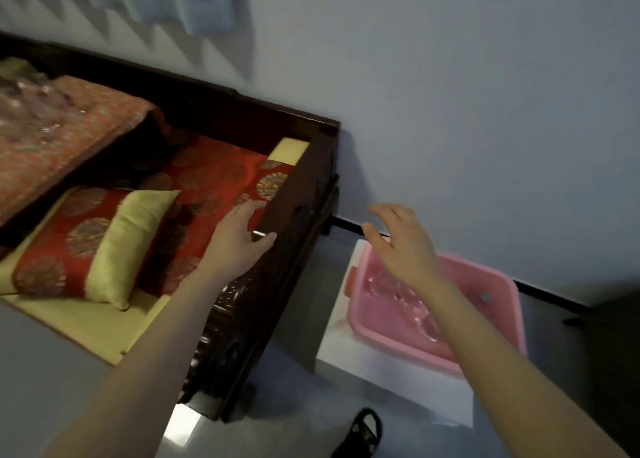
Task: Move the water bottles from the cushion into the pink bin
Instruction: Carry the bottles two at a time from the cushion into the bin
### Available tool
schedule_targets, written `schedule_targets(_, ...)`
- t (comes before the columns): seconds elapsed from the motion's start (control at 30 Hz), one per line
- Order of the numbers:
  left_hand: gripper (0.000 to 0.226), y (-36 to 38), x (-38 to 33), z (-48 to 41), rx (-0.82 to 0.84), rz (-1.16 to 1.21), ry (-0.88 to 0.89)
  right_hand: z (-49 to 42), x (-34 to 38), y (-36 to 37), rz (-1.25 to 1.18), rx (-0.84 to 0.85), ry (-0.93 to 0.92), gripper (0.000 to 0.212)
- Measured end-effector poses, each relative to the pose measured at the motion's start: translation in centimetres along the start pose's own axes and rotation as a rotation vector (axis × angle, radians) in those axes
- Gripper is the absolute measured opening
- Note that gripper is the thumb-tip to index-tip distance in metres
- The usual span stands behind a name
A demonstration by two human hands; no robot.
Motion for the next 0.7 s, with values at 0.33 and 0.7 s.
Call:
schedule_targets(0.33,0.047,-25.4,18.5,19.6,-0.356,0.441,-0.422,2.8,29.5,13.0,-0.199,0.171,-0.281,0.042)
schedule_targets(0.7,0.04,-41.1,31.5,35.7,-0.858,0.581,-0.625,4.1,54.3,24.0,-0.339,0.388,-0.527,0.034)
Point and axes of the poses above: each hand's wrist, its own z-axis away from the middle knuckle, its own y-axis out of the palm, x = y × z, the point moved 5 cm from there along -z, towards the middle knuckle, and after that the axes turned 5 degrees about z, right-handed, at the moved point
